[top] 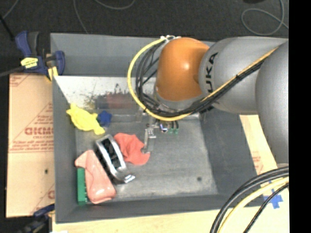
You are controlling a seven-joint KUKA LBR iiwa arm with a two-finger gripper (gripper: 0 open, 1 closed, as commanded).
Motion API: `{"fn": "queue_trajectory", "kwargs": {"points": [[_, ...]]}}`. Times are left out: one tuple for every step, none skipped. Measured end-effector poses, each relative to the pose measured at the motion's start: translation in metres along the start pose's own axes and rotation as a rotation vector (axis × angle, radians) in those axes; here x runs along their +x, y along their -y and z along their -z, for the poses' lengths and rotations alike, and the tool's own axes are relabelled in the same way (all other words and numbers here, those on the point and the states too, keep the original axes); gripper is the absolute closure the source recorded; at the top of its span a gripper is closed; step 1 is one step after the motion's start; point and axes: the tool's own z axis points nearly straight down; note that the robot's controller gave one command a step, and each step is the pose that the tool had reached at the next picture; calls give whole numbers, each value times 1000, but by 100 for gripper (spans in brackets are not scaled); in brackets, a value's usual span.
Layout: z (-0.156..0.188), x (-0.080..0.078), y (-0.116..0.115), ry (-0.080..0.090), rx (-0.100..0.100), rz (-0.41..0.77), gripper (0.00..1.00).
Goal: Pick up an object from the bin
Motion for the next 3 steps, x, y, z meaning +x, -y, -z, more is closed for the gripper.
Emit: {"fn": "queue_trajectory", "kwargs": {"points": [[5,-1,0,7,-1,-1,0],[-30,7,-9,14,1,47,0],[-85,17,-31,11,-1,132,100]]}}
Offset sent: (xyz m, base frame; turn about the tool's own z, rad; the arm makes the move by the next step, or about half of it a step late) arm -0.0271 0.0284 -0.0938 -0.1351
